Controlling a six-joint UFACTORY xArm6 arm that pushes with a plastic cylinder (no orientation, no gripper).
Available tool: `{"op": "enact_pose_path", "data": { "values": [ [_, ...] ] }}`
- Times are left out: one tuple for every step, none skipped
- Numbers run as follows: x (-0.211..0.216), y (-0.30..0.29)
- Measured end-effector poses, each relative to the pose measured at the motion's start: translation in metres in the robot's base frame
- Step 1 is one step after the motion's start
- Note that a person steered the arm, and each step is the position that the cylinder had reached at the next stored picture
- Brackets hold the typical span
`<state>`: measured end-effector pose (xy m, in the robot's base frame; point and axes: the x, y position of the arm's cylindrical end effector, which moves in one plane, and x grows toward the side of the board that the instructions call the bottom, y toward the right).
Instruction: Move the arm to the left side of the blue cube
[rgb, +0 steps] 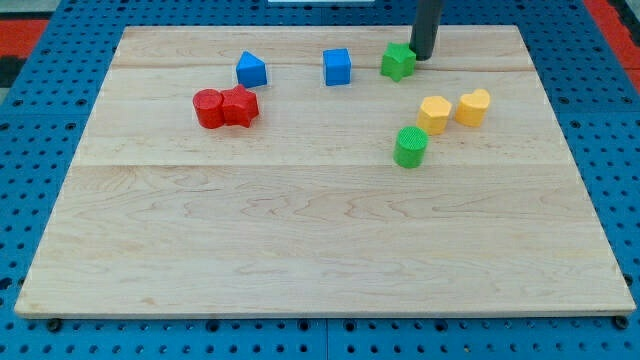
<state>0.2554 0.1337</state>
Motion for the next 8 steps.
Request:
{"op": "enact_pose_path", "data": {
  "values": [
    [0.007,0.000],
    [0.015,0.000],
    [0.032,0.002],
    [0.058,0.002],
    [0.075,-0.011],
    [0.076,-0.047],
    [0.071,-0.081],
    [0.071,-0.112]
  ]
}}
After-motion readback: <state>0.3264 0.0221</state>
